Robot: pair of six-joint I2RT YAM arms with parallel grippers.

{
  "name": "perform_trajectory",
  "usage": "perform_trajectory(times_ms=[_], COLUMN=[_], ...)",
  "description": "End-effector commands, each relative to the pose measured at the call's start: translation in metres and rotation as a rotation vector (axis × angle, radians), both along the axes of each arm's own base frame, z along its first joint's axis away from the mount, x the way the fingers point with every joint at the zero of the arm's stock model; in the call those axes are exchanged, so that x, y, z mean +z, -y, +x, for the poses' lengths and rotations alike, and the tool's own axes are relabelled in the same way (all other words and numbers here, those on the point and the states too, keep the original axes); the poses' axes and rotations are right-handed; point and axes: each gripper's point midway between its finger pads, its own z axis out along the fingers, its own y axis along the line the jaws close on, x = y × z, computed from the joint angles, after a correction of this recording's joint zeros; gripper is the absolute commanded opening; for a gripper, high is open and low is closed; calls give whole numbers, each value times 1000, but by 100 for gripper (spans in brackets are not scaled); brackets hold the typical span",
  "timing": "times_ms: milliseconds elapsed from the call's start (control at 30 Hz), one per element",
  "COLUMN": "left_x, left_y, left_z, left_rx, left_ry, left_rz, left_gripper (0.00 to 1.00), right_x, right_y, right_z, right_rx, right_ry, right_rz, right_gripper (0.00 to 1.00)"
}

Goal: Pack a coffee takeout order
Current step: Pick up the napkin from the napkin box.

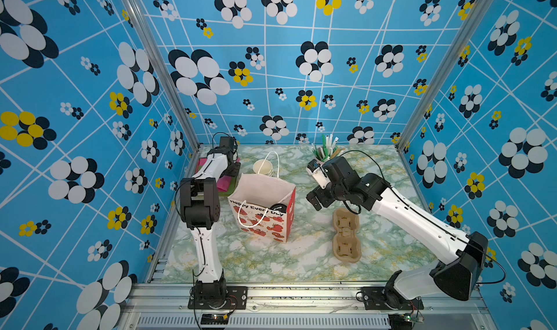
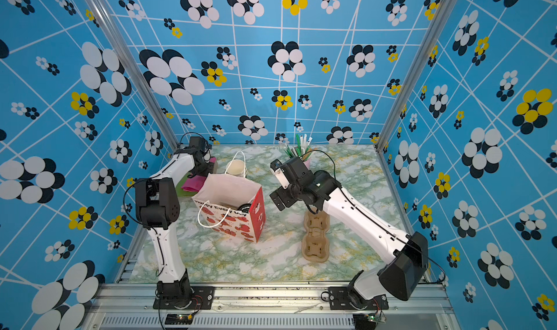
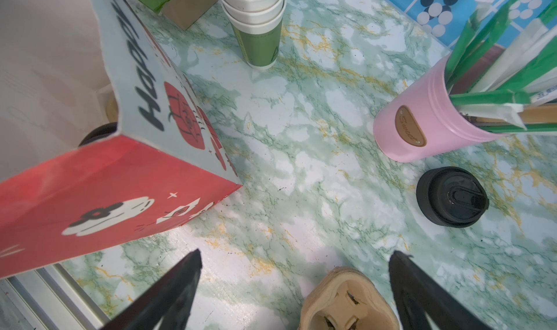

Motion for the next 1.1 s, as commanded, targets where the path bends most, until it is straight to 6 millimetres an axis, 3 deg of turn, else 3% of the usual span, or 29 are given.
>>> perform_trajectory(times_ms=[0, 233, 400, 533, 633, 867, 1067], left_x=[-12, -15, -17, 7, 38, 139, 248], left_y=[-8, -11, -10, -8, -7, -2, 41], left_z=[-2, -4, -4, 0, 4, 1, -29], left_rx=[26, 38, 41, 41, 39, 7, -191], left_ry=[-12, 8, 19, 75, 135, 341, 534], left_rz=[21, 32, 29, 11, -10, -149, -362], left_gripper=[38, 40, 21, 8, 0, 0, 0], right_x=[6, 7, 7, 7, 8, 25, 68], right_y=[9, 9, 10, 11, 11, 12, 7], right_z=[0, 0, -1, -1, -1, 2, 1], right_rx=[-14, -14, -18, -20, -19, -30, -14], right_ry=[23, 26, 28, 29, 29, 73, 157], right_rz=[-9, -10, -12, -12, -10, 16, 117], right_gripper=[99, 99, 99, 99, 99, 99, 99])
